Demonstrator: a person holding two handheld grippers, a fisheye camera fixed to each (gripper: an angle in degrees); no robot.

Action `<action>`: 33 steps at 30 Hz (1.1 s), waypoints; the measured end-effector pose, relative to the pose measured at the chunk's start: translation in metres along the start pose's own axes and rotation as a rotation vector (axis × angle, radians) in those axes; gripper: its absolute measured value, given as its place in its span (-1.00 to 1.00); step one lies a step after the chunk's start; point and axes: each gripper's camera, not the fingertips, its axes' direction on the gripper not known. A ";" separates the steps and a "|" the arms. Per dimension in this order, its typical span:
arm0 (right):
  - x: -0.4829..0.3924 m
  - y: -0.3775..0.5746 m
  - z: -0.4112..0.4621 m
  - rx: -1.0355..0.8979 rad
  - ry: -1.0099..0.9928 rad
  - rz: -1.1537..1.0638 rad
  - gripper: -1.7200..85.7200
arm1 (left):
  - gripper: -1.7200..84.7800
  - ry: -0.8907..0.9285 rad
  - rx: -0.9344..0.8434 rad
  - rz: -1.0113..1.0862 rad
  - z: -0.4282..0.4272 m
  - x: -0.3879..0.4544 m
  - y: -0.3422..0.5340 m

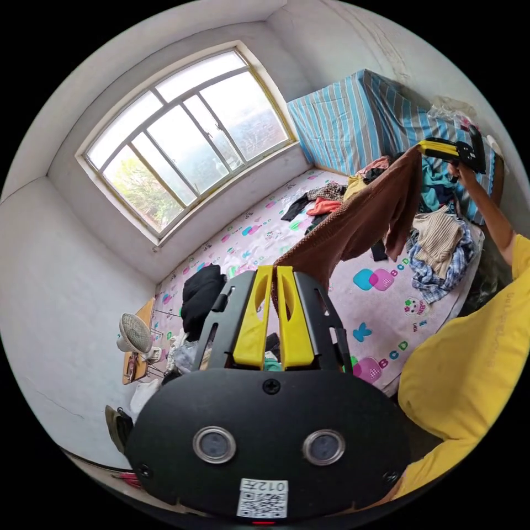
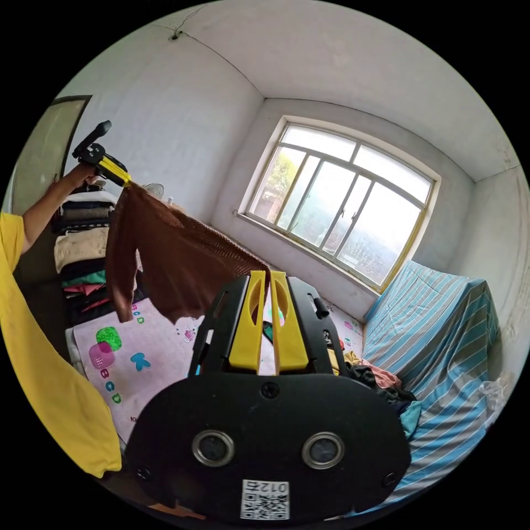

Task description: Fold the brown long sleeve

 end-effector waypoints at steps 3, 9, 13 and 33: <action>0.003 -0.003 -0.026 0.021 0.004 -0.006 -0.93 | -0.96 0.040 0.019 0.020 -0.019 -0.004 0.006; 0.021 -0.010 0.012 -0.068 -0.037 -0.017 -0.93 | -0.96 0.120 -0.094 0.049 0.038 -0.021 -0.007; 0.029 0.008 0.105 -0.257 -0.076 -0.045 -0.92 | -0.96 0.199 -0.283 0.064 0.151 -0.028 -0.020; 0.037 0.404 0.355 -1.077 -0.556 0.642 -0.80 | -0.87 0.695 -0.750 -0.481 0.490 0.085 0.221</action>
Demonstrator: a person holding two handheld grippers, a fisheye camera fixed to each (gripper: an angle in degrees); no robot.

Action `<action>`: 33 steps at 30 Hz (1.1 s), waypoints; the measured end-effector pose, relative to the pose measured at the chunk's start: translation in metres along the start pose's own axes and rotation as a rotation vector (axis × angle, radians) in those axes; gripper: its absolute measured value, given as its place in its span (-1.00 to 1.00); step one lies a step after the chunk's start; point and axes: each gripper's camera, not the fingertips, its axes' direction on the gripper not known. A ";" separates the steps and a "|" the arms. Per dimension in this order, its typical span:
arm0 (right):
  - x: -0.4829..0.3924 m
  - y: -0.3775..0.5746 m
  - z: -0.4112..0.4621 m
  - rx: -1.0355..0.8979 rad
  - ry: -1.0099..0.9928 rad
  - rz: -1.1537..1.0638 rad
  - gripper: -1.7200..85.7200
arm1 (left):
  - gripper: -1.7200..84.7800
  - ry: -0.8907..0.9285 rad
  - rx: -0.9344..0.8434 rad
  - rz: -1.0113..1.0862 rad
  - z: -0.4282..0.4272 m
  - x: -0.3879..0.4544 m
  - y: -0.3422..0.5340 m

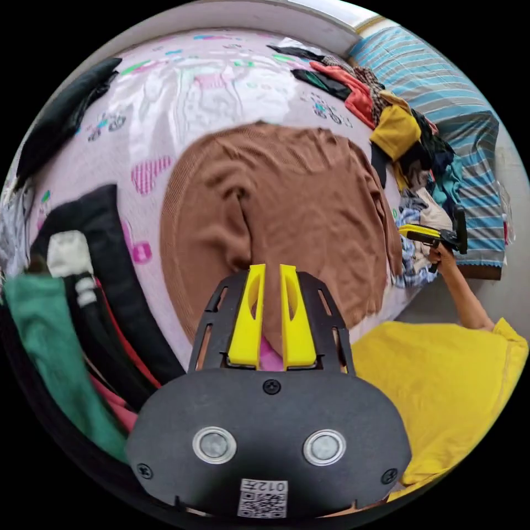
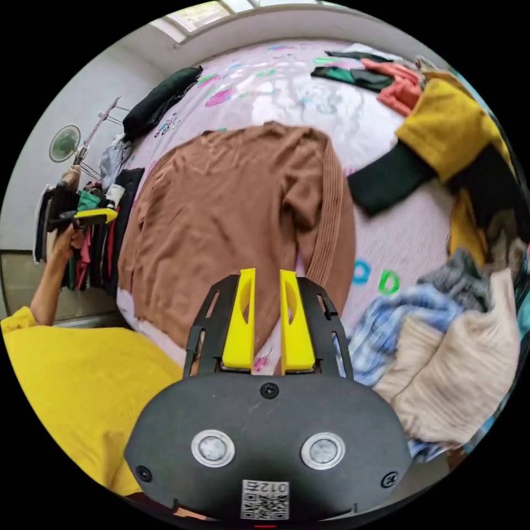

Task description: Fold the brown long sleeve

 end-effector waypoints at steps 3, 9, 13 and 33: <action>0.009 0.076 0.019 -0.025 -0.066 0.094 -0.79 | -0.84 0.035 -0.084 -0.096 0.044 0.001 0.062; 0.036 0.136 0.049 -0.049 -0.160 0.225 -0.74 | -0.78 0.086 -0.096 -0.309 0.094 -0.021 0.112; 0.049 0.137 0.055 -0.039 -0.145 0.261 -0.75 | -0.79 0.098 -0.099 -0.326 0.111 -0.026 0.111; 0.095 0.173 0.025 0.040 -0.227 0.266 -0.80 | -0.95 0.286 -0.071 -0.337 0.146 -0.068 0.130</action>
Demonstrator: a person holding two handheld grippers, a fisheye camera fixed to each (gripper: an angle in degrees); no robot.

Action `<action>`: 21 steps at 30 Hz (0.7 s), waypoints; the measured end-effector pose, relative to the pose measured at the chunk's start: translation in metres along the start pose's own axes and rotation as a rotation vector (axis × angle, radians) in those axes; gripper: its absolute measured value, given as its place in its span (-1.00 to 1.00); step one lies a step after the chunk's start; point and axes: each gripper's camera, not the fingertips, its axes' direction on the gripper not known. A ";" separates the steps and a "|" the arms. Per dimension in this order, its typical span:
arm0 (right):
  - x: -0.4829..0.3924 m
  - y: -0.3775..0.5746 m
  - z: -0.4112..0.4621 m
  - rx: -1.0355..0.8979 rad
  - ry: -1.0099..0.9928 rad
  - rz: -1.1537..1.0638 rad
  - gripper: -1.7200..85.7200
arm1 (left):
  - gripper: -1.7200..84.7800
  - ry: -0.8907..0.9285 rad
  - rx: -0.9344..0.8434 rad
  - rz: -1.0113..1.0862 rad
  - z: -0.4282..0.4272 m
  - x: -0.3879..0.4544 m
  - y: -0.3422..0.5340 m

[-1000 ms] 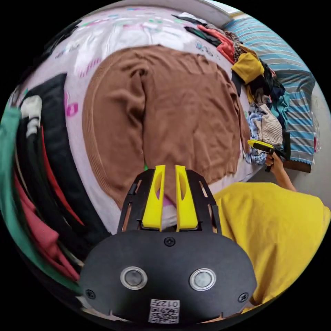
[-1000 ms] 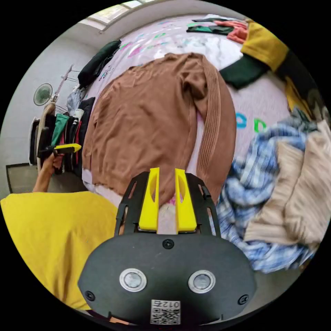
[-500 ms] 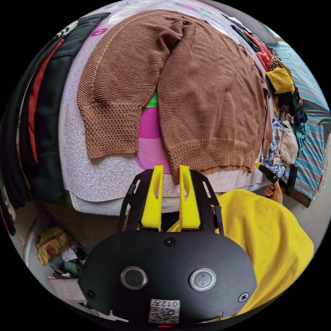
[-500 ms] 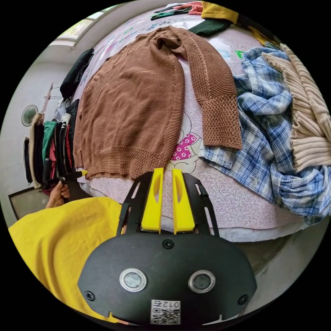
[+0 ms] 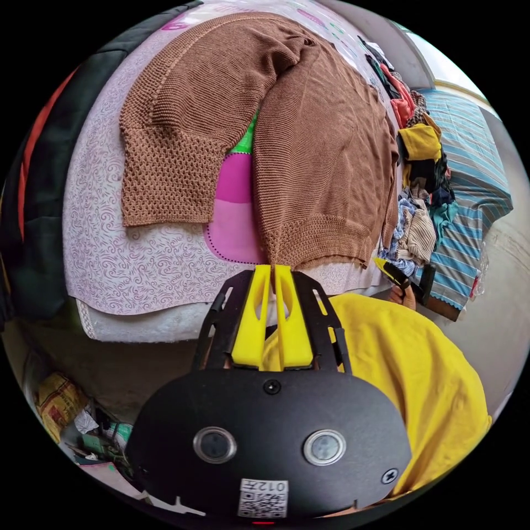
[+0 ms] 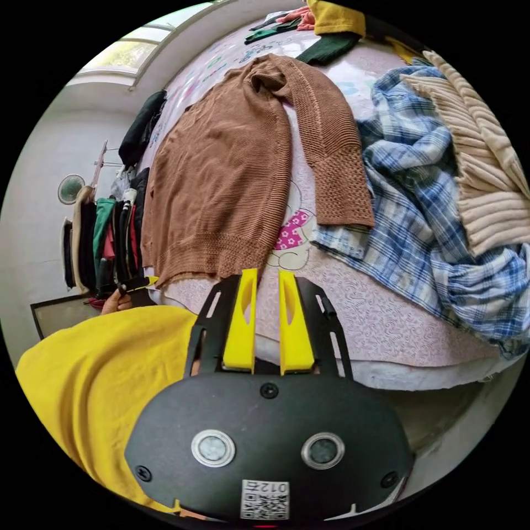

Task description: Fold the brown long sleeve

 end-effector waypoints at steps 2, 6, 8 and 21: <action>-0.008 -0.001 0.007 -0.003 0.006 -0.001 -0.77 | -0.95 -0.004 -0.007 0.012 0.001 0.001 -0.002; -0.028 0.007 0.015 0.006 0.098 -0.035 -0.78 | -0.95 -0.003 -0.016 0.010 0.007 -0.003 -0.005; -0.037 0.009 0.017 0.000 0.155 -0.059 -0.82 | -0.95 0.009 -0.017 0.002 0.010 -0.005 -0.006; -0.040 0.053 -0.001 -0.069 0.238 -0.160 -0.89 | -0.96 0.028 -0.102 0.018 0.042 -0.005 0.002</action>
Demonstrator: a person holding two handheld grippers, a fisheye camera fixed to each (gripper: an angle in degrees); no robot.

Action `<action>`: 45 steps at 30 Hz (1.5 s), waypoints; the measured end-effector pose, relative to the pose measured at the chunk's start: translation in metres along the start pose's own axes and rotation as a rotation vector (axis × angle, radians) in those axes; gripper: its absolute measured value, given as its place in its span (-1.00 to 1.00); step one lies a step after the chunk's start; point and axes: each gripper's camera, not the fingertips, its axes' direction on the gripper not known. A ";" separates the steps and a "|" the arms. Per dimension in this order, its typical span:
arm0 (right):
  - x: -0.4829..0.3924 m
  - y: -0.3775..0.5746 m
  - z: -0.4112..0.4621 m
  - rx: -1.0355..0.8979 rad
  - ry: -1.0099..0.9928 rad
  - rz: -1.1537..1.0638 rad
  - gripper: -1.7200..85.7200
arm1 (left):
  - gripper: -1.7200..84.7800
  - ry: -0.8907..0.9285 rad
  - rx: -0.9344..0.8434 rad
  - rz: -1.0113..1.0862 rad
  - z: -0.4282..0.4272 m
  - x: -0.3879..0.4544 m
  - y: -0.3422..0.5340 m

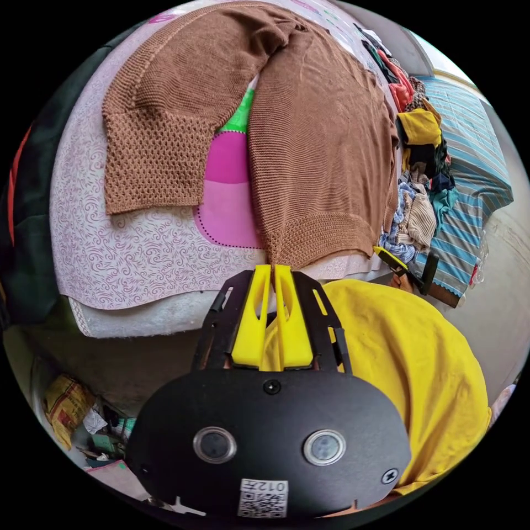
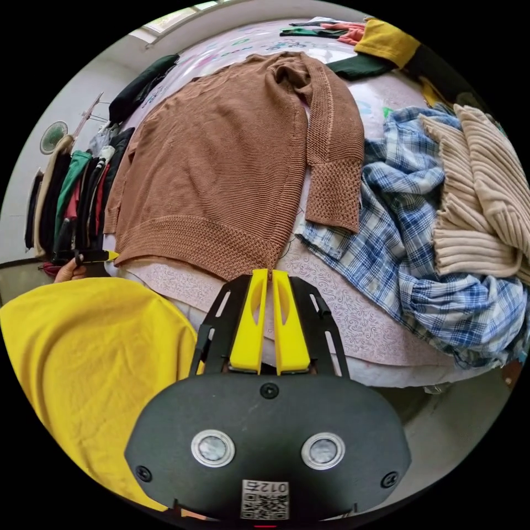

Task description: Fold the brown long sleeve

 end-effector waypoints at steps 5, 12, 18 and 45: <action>-0.009 0.007 -0.021 0.020 0.052 -0.032 -0.84 | -0.95 0.028 0.032 -0.004 0.000 -0.002 0.002; -0.040 0.017 -0.067 0.181 0.361 -0.290 -0.77 | -0.95 -0.177 0.248 -0.056 -0.045 0.016 0.024; -0.053 -0.004 -0.060 0.115 0.347 -0.366 -0.79 | -0.95 -0.148 0.223 0.161 -0.037 0.095 -0.010; 0.147 -0.009 -0.352 0.484 -0.688 0.122 -0.93 | -0.66 -0.352 0.129 0.967 0.092 0.470 -0.096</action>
